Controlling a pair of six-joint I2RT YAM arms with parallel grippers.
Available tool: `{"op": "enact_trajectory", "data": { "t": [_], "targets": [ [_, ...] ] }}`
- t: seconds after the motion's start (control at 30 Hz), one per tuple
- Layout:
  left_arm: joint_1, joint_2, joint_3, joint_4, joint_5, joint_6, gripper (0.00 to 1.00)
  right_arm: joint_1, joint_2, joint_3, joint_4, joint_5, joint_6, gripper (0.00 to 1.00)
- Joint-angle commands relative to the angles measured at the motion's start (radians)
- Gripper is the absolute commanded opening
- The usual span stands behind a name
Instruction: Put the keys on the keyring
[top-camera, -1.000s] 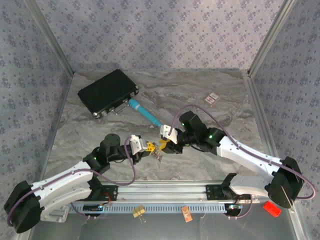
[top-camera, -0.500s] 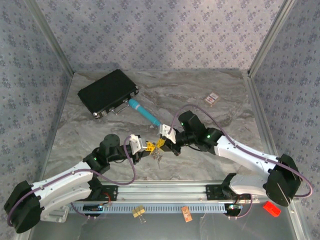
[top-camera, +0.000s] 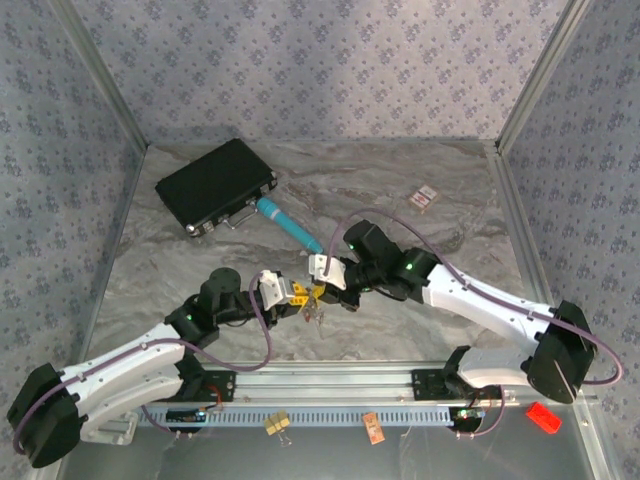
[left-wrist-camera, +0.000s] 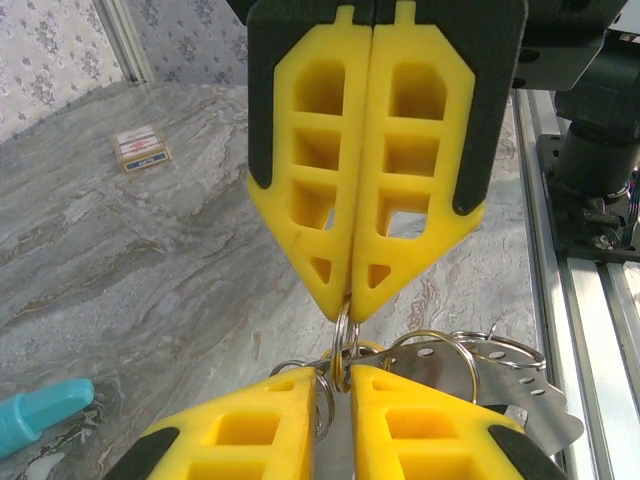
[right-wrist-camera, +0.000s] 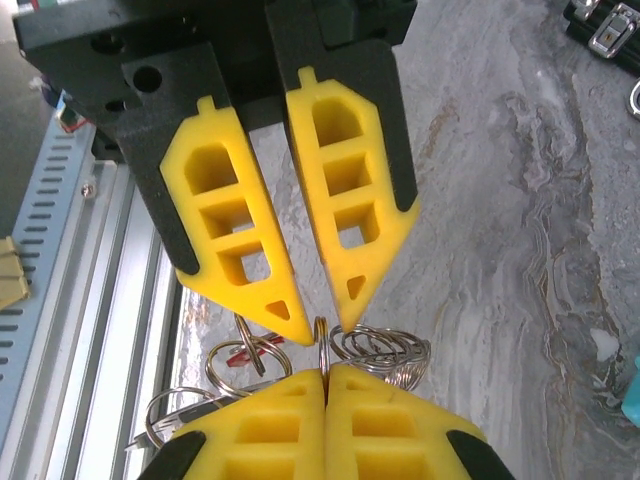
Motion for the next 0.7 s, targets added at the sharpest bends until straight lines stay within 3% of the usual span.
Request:
{"op": "enact_trajectory", "data": {
  "t": [0.0, 0.3, 0.43, 0.57, 0.67],
  "targets": [
    [-0.003, -0.005, 0.047, -0.006, 0.003, 0.015, 0.16, 0.026, 0.016, 0.057, -0.063, 0.040, -0.049, 0.00],
    [-0.004, 0.004, 0.049, 0.005, 0.013, 0.013, 0.15, 0.067, 0.037, 0.086, -0.070, 0.075, -0.070, 0.00],
    [-0.003, 0.005, 0.052, 0.001, 0.023, 0.019, 0.01, 0.066, 0.032, 0.078, -0.064, 0.072, -0.064, 0.00],
    [-0.003, -0.005, 0.046, 0.006, 0.026, 0.022, 0.00, 0.022, -0.024, 0.007, 0.017, 0.022, 0.003, 0.23],
    [-0.003, -0.009, 0.039, 0.020, 0.032, 0.024, 0.00, -0.011, -0.055, -0.038, 0.047, -0.025, 0.047, 0.27]
  ]
}}
